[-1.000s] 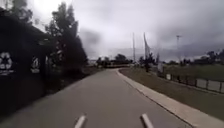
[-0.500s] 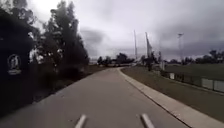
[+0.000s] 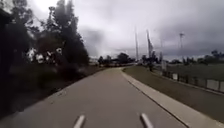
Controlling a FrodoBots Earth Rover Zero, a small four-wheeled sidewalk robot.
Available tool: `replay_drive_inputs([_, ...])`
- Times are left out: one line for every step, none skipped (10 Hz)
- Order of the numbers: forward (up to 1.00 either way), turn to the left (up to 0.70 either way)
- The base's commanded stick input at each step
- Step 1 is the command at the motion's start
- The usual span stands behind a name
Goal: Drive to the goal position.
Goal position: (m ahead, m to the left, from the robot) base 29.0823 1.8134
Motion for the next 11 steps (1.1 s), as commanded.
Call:
replay_drive_inputs([1.0,0.01])
replay_drive_inputs([1.0,0.01])
replay_drive_inputs([1.0,0.01])
replay_drive_inputs([1.0,-0.06])
replay_drive_inputs([1.0,-0.16])
replay_drive_inputs([1.0,-0.13])
replay_drive_inputs([1.0,0.01])
replay_drive_inputs([1.0,0.03])
replay_drive_inputs([1.0,0.33])
replay_drive_inputs([1.0,0.4])
replay_drive_inputs([1.0,0.37])
